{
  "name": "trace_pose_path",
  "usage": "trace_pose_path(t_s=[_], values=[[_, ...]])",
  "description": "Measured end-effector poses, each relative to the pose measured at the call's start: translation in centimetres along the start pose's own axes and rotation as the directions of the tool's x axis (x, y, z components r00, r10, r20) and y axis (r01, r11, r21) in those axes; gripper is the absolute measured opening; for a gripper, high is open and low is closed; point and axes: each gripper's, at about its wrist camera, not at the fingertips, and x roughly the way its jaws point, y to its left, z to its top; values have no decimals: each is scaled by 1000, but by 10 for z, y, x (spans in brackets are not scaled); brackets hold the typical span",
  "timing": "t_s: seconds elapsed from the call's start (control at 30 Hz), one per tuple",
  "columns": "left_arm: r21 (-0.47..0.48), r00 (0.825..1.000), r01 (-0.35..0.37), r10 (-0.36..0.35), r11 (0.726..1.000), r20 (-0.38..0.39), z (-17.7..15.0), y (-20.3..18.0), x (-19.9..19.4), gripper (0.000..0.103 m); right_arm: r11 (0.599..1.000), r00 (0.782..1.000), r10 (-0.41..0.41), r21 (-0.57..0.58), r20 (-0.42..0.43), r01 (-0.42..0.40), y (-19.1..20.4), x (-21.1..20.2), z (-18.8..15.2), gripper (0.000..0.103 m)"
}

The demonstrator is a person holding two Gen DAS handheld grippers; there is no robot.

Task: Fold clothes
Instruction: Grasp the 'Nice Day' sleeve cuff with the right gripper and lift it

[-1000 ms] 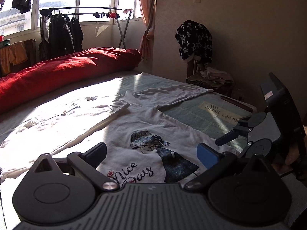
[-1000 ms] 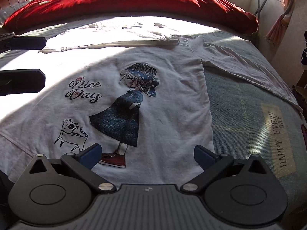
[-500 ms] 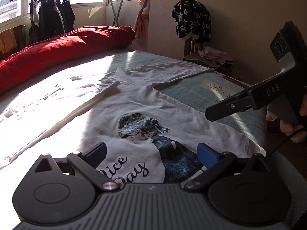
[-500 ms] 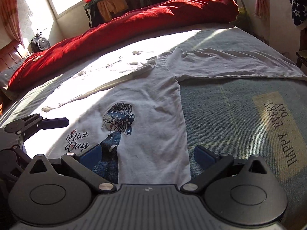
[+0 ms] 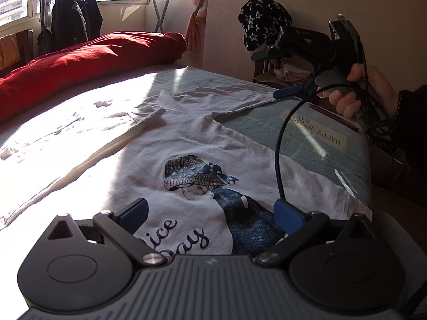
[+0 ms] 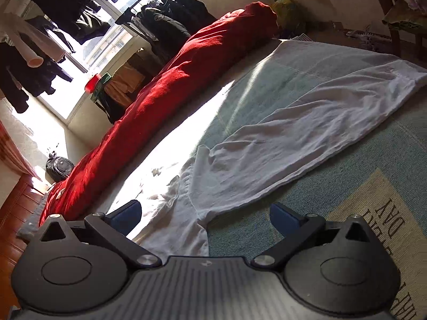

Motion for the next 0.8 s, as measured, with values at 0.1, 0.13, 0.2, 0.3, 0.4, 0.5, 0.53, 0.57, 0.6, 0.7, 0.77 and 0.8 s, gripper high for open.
trace_pose_path(t_s=[0.1,0.13,0.2,0.3,0.4,0.5,0.53,0.57,0.6,0.7,0.77,0.8], values=[[-20,1000,12,-12,1000,4,0,6,2,100,996,999,-41,78,28,39,-30,8,22,103],[-27,1000,14,-14,1000,3,0,7,3,100,993,997,-62,101,39,58,-40,10,28,103],[-36,1000,7,-7,999,-4,0,10,5,100,988,995,-85,136,51,77,-58,12,36,103],[-48,1000,-4,3,999,-14,0,14,9,100,978,994,-97,190,59,84,-84,18,42,103],[-58,1000,-9,7,998,-27,-1,17,13,100,968,992,-103,239,71,84,-109,23,47,103],[-63,999,-30,28,998,-41,-2,20,17,100,959,991,-61,282,121,25,-130,26,53,103],[-66,999,-35,32,997,-44,-2,21,18,100,956,989,-53,294,138,10,-135,27,56,103],[-70,998,-37,34,997,-46,-2,22,19,100,953,987,-46,303,152,-2,-139,28,57,103],[-73,998,-39,36,997,-48,-3,23,19,100,952,986,-42,307,161,-10,-143,30,59,103],[-77,997,-51,47,996,-59,-4,25,22,100,956,981,-38,293,190,-19,-148,36,67,103],[-78,996,-59,54,995,-67,-4,26,24,100,961,977,-41,277,207,-18,-150,40,71,103],[-77,996,-61,56,995,-70,-5,25,25,100,963,976,-43,269,213,-16,-150,43,73,103]])
